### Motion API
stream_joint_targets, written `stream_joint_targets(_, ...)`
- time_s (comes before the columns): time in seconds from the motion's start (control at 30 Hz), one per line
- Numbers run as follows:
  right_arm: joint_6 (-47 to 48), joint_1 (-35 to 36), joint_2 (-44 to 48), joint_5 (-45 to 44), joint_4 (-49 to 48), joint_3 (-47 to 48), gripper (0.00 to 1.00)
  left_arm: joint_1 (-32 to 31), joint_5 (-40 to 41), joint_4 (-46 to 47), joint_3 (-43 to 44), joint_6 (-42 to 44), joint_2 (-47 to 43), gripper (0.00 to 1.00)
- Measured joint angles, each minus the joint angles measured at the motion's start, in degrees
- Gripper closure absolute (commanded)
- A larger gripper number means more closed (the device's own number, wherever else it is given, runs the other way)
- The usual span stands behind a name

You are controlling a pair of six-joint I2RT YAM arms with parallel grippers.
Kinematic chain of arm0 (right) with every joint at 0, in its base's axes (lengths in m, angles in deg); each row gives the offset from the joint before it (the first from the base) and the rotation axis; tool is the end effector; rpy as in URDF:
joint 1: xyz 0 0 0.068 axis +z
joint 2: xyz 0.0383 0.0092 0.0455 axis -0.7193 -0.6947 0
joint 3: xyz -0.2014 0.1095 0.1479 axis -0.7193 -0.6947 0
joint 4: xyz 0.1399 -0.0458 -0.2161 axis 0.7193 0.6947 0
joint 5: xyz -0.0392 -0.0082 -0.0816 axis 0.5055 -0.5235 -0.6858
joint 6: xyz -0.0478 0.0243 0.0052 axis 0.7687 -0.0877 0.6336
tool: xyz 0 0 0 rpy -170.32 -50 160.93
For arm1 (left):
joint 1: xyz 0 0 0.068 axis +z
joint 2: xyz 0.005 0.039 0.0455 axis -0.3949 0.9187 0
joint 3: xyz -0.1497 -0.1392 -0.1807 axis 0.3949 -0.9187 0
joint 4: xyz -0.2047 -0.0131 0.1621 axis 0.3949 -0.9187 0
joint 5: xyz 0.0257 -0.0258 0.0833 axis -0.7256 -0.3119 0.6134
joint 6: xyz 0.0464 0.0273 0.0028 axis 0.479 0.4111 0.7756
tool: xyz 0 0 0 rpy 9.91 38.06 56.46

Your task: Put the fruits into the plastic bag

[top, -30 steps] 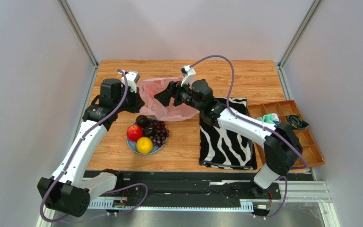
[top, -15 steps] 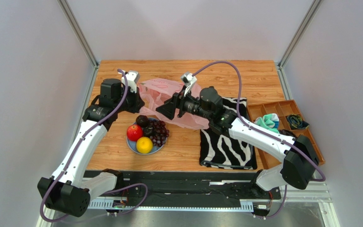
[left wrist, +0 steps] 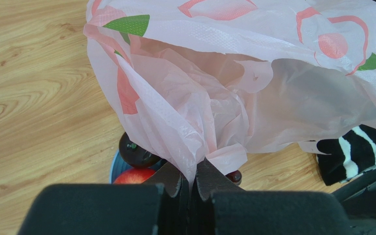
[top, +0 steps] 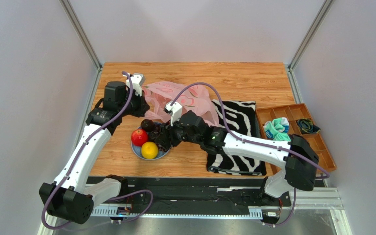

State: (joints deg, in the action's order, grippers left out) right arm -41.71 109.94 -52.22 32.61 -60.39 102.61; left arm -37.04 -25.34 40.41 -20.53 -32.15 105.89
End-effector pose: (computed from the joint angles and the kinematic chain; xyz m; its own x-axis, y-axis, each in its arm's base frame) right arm 0.1535 0.3185 0.2974 -0.5028 -0.1701 -0.8475 -0.7877 0.4939 0.3682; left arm 0.2254 -0.0644 0.3470 -0.5839 0.0371 -0.8110 0.3722 0.9000 -0.2268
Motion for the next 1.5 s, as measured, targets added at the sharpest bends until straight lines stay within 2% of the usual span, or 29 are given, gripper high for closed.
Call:
stream_joint_targets(0.23, -3.7, -0.6, -10.4, -5.3, 9.2, 5.4, 0.5, 0.0, 0.0, 0.0, 0.0, 0.0, 0.0, 1.0)
stream_joint_targets(0.47, -5.7, -3.8, -13.6, -8.1, 13.7, 5.9, 0.53, 0.0, 0.0, 0.0, 0.0, 0.0, 0.0, 1.0)
stream_joint_targets(1.13, -6.1, -5.9, -17.3, -9.6, 13.9, 7.3, 0.6, 0.0, -0.2, 0.0, 0.0, -0.1, 0.5, 1.0)
stream_joint_targets(1.5, -6.0, -6.0, -18.0, -9.5, 13.6, 7.9, 0.6, 0.0, -0.2, 0.0, 0.0, -0.1, 0.5, 1.0)
